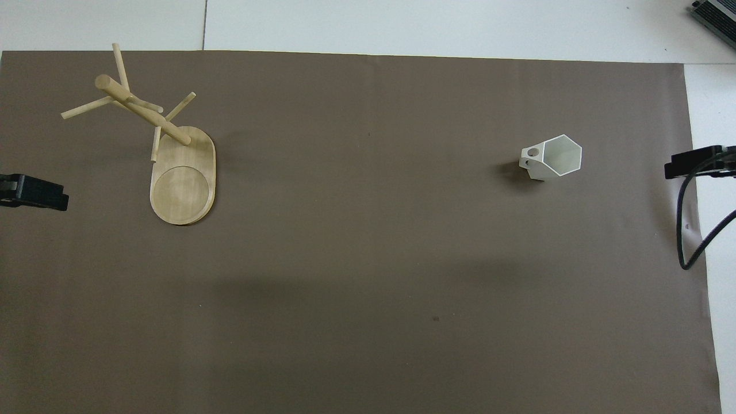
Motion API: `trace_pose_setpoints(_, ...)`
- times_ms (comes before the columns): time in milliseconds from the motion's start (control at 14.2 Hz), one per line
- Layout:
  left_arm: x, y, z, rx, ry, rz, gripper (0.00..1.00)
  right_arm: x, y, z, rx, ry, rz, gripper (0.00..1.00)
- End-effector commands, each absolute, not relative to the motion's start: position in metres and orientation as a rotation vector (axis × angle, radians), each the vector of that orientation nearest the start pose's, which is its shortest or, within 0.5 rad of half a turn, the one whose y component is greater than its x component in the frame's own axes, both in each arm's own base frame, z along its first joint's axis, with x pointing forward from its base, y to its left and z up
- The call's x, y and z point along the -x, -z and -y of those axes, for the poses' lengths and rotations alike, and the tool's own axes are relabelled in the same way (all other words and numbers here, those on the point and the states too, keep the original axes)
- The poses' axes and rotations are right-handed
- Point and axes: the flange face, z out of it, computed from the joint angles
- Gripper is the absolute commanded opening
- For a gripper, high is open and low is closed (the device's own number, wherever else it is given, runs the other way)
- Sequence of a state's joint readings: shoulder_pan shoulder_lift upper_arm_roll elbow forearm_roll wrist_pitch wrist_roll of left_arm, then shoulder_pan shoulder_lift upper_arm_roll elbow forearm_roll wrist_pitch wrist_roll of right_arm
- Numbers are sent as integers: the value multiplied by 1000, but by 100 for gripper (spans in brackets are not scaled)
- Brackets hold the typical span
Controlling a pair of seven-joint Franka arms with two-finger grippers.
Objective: Hang cup on rack
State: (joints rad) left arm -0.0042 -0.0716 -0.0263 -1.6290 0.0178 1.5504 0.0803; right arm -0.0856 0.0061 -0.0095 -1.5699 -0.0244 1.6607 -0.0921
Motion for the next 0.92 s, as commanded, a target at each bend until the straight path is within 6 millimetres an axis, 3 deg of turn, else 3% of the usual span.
trace_pose_setpoints(0,-522,-637,10,3098,-33,-188,100,-556,-633,57,3184,133,25,100)
trace_pose_setpoints(846,-521,-635,6,3070,-41,-245,100,-556,-632,57,3182,123,24,100)
